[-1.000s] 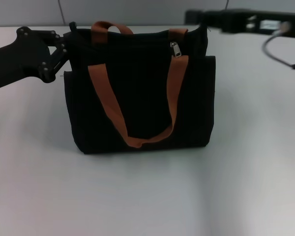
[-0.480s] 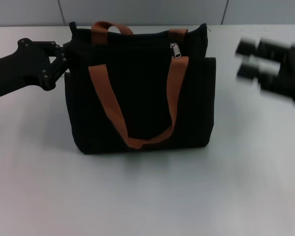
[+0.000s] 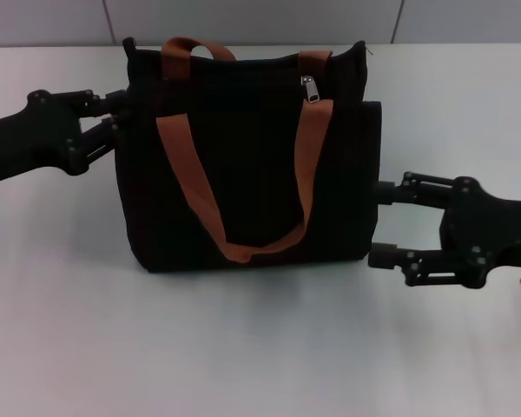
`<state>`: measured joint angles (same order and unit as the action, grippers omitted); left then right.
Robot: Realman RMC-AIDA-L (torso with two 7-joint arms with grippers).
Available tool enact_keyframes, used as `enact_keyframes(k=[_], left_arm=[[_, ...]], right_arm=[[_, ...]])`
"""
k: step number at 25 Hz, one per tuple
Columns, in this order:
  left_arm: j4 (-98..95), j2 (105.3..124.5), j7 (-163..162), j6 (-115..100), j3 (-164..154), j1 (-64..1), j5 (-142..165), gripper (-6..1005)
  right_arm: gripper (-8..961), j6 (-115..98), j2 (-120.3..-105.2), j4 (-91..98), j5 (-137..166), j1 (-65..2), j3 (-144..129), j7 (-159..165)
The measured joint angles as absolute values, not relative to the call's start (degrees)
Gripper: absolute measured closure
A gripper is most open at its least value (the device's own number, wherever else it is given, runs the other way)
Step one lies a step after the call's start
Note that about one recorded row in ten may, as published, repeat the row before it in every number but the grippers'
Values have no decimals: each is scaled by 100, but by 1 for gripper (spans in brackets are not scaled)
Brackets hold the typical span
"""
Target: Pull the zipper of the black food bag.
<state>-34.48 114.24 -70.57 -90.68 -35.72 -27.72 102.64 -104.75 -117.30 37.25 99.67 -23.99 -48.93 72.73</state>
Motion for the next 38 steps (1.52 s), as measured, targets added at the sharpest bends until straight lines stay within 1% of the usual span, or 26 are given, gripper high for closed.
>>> enact_keyframes(k=[1, 2, 3, 4, 5, 7, 8, 9, 11, 13, 15, 16, 19, 20, 21, 24, 26, 31, 38], left_arm=[[-3507, 11396, -7189, -9108, -3559, -2755, 10315, 854], [-3579, 11347, -7356, -9195, -3541, -2725, 10362, 781], [-3579, 11347, -7356, -9195, -3541, -2725, 10362, 709], [-3615, 11307, -7458, -9279, -3526, -2701, 10370, 636], [-3732, 11180, -7712, -9613, -3438, -2611, 10338, 600], [-3821, 11099, -7847, -9923, -3347, -2551, 10315, 528], [-3862, 11057, -7892, -10167, -3287, -2510, 10311, 492], [-3867, 11034, -7887, -10360, -3265, -2483, 10313, 456], [-3858, 11022, -7780, -10674, -3273, -2447, 10337, 419], [-3837, 11065, -7521, -10917, -3346, -2396, 10436, 381], [-3823, 11190, -7147, -11095, -3450, -2315, 10637, 344], [-3819, 11301, -6849, -11196, -3538, -2247, 10810, 325], [-3797, 11450, -6565, -11224, -3621, -2173, 11015, 269], [-3797, 11450, -6565, -11224, -3621, -2173, 11015, 250], [-3719, 11580, -6322, -11188, -3649, -2110, 11224, 231], [-3486, 11641, -6071, -11169, -3653, -2077, 11490, 197], [-3222, 11637, -5916, -11161, -3655, -2076, 11620, 175], [-2948, 11594, -5678, -11138, -3659, -2018, 11640, 175], [-2906, 11597, -5643, -11084, -3681, -1956, 11864, 175]], right_arm=[[163, -10454, -11743, 3723, 9991, -2403, -4900, 7238], [145, -10412, -11781, 3718, 10058, -2407, -4907, 7126], [142, -10412, -11781, 3718, 10058, -2407, -4907, 7126], [138, -10383, -11801, 3715, 10103, -2409, -4907, 7067], [138, -10361, -11825, 3713, 10147, -2411, -4909, 7018], [139, -10330, -11888, 3703, 10321, -2422, -4916, 6911], [139, -10330, -11888, 3703, 10321, -2422, -4916, 6911], [139, -10325, -11902, 3663, 10363, -2429, -4917, 6832], [139, -10304, -11915, 3507, 10400, -2464, -4922, 6634], [139, -10253, -11916, 3293, 10406, -2532, -4923, 6443], [139, -10183, -11914, 3102, 10459, -2583, -4924, 6284], [139, -10145, -11914, 3019, 10508, -2601, -4924, 6199], [139, -10053, -11920, 2867, 10639, -2633, -4923, 5975], [139, -10029, -11921, 2815, 10673, -2643, -4923, 5896], [139, -10008, -11921, 2772, 10694, -2650, -4925, 5839], [138, -9891, -11921, 2632, 10714, -2665, -4955, 5620], [138, -9783, -11921, 2569, 10724, -2666, -4984, 5494], [138, -9694, -11918, 2470, 10758, -2666, -5000, 5442], [140, -9738, -11921, 2407, 10754, -2707, -5001, 5450]])
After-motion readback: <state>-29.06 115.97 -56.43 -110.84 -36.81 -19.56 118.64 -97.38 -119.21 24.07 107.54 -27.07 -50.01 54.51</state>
